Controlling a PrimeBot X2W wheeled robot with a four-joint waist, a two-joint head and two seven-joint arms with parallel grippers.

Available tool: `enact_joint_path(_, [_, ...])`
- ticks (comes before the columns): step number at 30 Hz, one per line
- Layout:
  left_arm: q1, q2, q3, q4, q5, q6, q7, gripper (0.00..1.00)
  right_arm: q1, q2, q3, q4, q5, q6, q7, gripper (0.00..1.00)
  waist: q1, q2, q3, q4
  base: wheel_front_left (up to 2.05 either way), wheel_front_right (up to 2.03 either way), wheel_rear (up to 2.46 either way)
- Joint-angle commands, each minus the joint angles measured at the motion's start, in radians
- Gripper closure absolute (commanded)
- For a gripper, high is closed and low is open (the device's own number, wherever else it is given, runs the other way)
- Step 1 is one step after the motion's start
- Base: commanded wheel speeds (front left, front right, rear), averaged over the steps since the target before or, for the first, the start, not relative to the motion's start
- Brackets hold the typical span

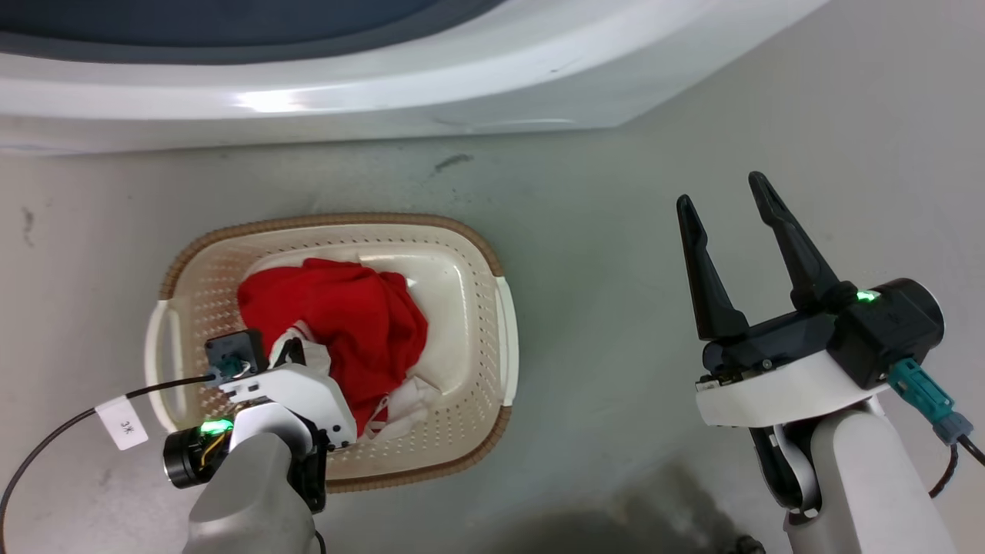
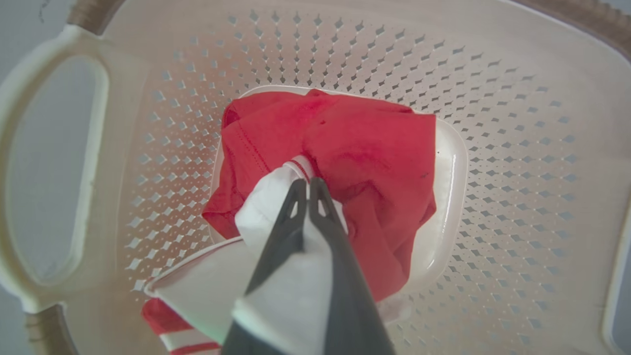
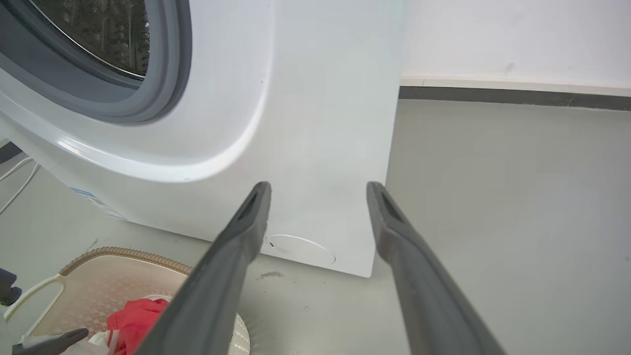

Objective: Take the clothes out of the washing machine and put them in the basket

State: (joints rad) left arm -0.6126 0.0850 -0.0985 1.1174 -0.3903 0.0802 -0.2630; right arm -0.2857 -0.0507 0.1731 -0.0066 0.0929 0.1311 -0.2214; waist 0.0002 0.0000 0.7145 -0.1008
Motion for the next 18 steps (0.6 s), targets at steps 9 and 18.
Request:
enact_joint_path(9, [-0.024, 0.009, 0.033, 0.046, 0.012, 0.006, -0.002, 0.00, -0.037, 0.001, 0.007, 0.043, 0.015, -0.001, -0.027, 0.00, -0.0002, 0.0000, 0.009, -0.043, 0.00, 0.00, 0.00])
enact_joint_path(18, [0.068, -0.014, 0.067, 0.002, 0.016, -0.010, -0.002, 0.00, 0.018, 0.001, -0.017, 0.096, 0.025, -0.001, -0.039, 0.00, -0.0002, 0.0000, -0.191, -0.012, 0.00, 0.00, 0.00])
